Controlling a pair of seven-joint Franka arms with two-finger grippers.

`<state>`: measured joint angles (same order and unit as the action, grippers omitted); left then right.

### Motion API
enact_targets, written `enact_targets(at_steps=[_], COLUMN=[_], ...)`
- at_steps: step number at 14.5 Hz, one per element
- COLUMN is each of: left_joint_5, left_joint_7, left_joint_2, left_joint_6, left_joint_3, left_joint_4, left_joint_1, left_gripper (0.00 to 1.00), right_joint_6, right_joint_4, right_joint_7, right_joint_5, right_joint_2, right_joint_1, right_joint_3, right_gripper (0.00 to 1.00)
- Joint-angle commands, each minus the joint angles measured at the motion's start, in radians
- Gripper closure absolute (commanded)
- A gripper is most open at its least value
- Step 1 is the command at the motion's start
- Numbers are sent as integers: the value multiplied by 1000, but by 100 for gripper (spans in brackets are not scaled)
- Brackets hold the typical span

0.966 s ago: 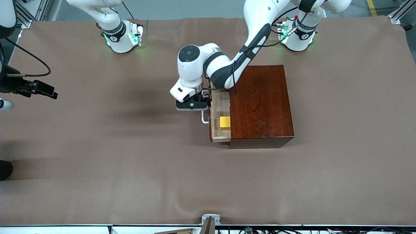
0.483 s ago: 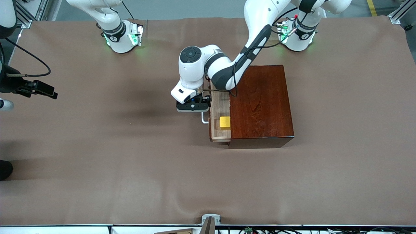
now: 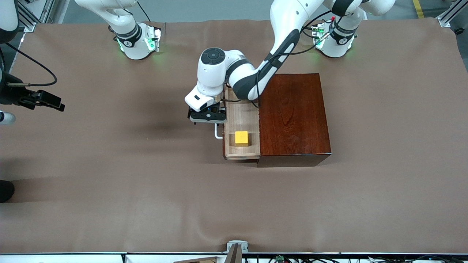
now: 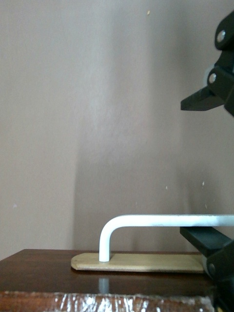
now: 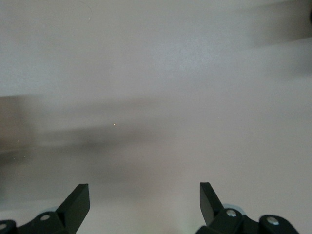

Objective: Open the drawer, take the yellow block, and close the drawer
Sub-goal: 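Pull the drawer further open with the left gripper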

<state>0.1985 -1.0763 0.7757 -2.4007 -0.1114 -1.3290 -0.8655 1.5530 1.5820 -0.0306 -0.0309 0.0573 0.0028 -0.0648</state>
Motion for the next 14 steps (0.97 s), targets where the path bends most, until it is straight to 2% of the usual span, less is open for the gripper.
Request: enact_targets(at_steps=[1,6,14], left_joint_5=[-17,-16,-21], left_joint_7=[-4,-1,-45], left_joint_2=[33,22,-19], left_joint_6=[-54,-58,44], left_joint_3=[-2,2,-4], left_joint_4=[54,51,51], left_joint_1=[-16,-20,-21], left_gripper=[0,0,0], right_joint_6=[-2,-2,-2], right_joint_4=[15,15,12], right_joint_7=[8,8,8], right_joint_5=[17,17,17], right_joint_2=[-19,-19,-19], right_joint_1=[-18,-18,-23], right_joint_3=[14,14,10], right_gripper=[0,0,0])
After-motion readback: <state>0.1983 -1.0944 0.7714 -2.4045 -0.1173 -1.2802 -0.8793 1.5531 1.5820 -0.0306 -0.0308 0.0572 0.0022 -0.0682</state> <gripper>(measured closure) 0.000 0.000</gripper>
